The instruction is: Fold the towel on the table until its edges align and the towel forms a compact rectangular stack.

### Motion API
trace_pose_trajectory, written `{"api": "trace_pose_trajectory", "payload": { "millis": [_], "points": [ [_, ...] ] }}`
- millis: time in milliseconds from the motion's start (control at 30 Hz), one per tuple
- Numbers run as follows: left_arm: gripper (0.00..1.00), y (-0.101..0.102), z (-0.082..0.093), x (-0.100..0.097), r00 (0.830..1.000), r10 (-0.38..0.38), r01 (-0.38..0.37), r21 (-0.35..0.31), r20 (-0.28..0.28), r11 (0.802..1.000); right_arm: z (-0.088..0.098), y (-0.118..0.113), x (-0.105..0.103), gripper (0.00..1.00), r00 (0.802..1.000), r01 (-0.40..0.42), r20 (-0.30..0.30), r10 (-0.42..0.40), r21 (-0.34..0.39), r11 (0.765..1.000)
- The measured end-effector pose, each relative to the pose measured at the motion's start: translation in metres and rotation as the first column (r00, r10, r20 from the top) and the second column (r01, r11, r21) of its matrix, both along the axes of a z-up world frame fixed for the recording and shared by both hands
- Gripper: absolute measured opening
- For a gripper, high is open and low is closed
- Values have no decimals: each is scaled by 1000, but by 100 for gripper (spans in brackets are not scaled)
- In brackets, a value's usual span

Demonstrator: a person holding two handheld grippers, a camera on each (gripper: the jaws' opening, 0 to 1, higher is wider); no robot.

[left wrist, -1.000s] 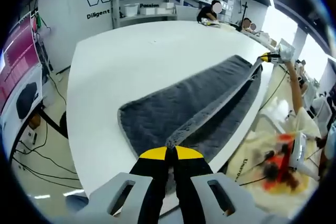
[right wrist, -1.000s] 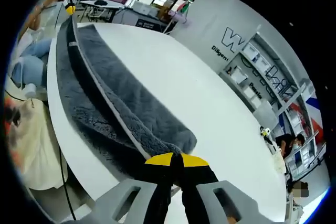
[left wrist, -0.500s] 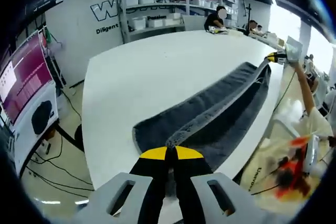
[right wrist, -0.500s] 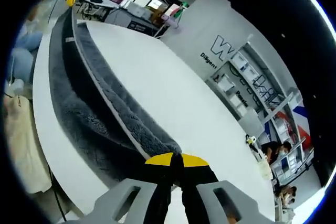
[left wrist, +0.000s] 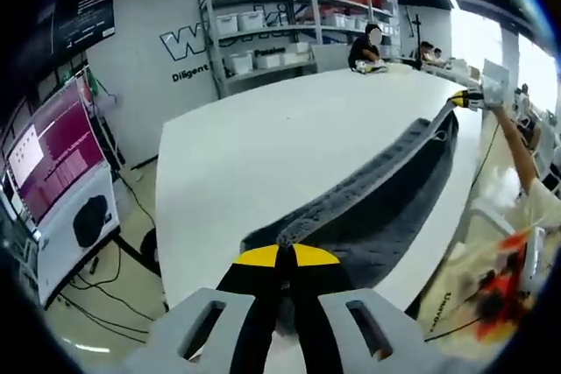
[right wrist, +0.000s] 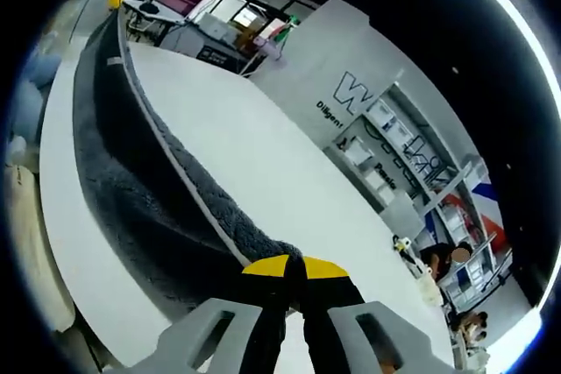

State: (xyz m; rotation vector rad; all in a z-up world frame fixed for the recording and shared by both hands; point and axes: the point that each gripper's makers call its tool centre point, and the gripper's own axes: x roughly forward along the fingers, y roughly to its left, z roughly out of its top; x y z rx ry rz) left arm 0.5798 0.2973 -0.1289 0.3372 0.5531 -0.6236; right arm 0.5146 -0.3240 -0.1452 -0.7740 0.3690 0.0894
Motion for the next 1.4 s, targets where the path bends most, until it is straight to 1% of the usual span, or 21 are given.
{"api": "trace_pose_trajectory", "payload": {
  "millis": [67,167,300,433,500,633,733,900,1067,1167,1200,1400],
  "points": [
    [3,-1,-1,1,1000,4,-4,-8,3,1000,2,0,2,0,1000,1,10,-1,-1,1000],
    [3,0,-2,7,1000,4,-4,-20,-7,1000,3,0,5,0,1000,1,17,-1,-10,1000],
    [3,0,-5,12,1000,11,-11,-23,-2,1000,3,-1,11,0,1000,3,23,-3,-7,1000],
    [3,1,-8,22,1000,18,-18,-49,-10,999,0,-3,19,0,1000,6,19,-6,-1,1000],
    [3,0,-9,24,1000,19,-19,-57,-9,998,-1,-3,22,0,1000,10,20,-10,4,1000],
    [3,2,-16,34,1000,24,-24,-40,-14,999,-6,-4,28,0,1000,11,12,-11,25,1000],
    [3,1,-20,35,999,24,-25,-48,-25,998,-8,-5,32,0,1000,11,5,-11,33,999],
    [3,-2,-19,40,1000,24,-25,-68,-11,997,-12,-9,39,0,1000,18,-4,-18,58,998],
    [3,-9,-26,39,1000,19,-20,-52,-18,998,-20,-12,44,0,999,28,-19,-27,65,998],
    [3,-11,-28,41,1000,23,-25,-59,-21,998,-21,-13,47,0,999,32,-19,-30,66,997],
    [3,-10,-30,42,999,26,-27,-63,-28,998,-22,-13,48,0,999,32,-20,-31,67,997],
    [3,-21,-48,30,998,35,-40,-92,-55,995,-23,-12,58,0,999,30,-11,-30,53,998]
  ]
}}
